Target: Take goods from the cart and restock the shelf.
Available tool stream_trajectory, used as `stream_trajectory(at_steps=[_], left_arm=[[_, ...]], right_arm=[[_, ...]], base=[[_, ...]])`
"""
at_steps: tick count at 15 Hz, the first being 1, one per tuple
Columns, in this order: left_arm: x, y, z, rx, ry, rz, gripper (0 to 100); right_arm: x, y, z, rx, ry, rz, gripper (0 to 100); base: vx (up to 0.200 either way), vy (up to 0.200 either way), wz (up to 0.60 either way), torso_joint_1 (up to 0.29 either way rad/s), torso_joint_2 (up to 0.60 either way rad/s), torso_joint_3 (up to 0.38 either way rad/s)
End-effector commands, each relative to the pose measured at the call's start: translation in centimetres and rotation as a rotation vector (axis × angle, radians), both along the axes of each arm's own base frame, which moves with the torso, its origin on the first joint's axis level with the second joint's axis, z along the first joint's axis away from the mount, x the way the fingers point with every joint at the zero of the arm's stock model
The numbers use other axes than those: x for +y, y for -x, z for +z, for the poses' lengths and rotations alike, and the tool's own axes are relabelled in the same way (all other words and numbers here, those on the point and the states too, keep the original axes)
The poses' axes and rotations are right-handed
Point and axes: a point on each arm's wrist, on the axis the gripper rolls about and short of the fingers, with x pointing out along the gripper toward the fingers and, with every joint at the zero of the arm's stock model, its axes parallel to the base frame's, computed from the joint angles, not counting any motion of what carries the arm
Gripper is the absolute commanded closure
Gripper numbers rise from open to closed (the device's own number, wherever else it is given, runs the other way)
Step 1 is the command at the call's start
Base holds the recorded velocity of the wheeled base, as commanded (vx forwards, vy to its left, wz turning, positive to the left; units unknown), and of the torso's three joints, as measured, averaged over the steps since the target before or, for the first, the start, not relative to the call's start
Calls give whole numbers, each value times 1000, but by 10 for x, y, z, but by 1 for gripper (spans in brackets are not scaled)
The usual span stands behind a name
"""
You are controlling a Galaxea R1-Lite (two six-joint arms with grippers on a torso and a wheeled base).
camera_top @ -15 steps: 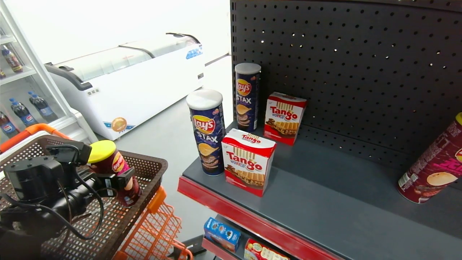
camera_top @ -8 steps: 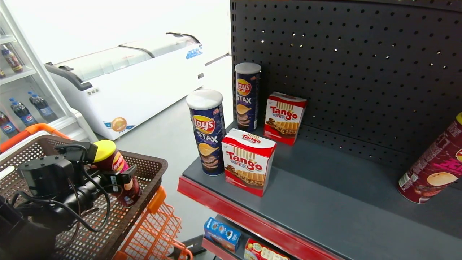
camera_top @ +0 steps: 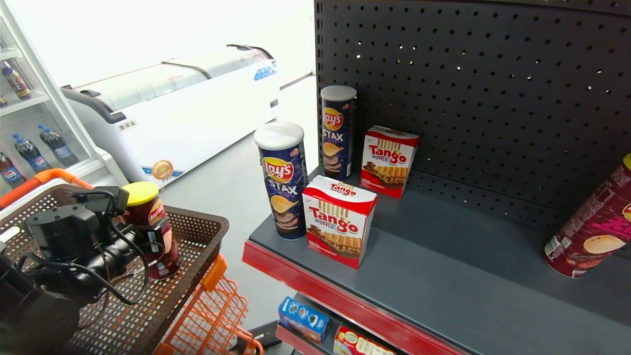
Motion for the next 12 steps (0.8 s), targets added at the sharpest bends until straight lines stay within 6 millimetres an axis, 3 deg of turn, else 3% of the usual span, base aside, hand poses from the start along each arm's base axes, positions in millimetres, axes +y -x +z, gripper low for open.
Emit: stream_trajectory(at_steps=[1, 4, 9, 12], left_arm=[[-5, 6, 15, -48, -5, -31, 100], [-20, 22, 40, -123, -6, -105, 100], [-39, 47, 57, -180, -9, -170, 100], [-61, 74, 81, -222, -6, -266, 100]], right_arm=[[0, 0, 0, 1, 0, 0, 0], [0, 0, 0, -1, 0, 0, 0], [0, 0, 0, -1, 0, 0, 0], [0, 0, 0, -1, 0, 0, 0]], base=[[0, 0, 0, 0, 0, 0], [0, 0, 0, 0, 0, 0], [0, 0, 0, 0, 0, 0], [0, 0, 0, 0, 0, 0]])
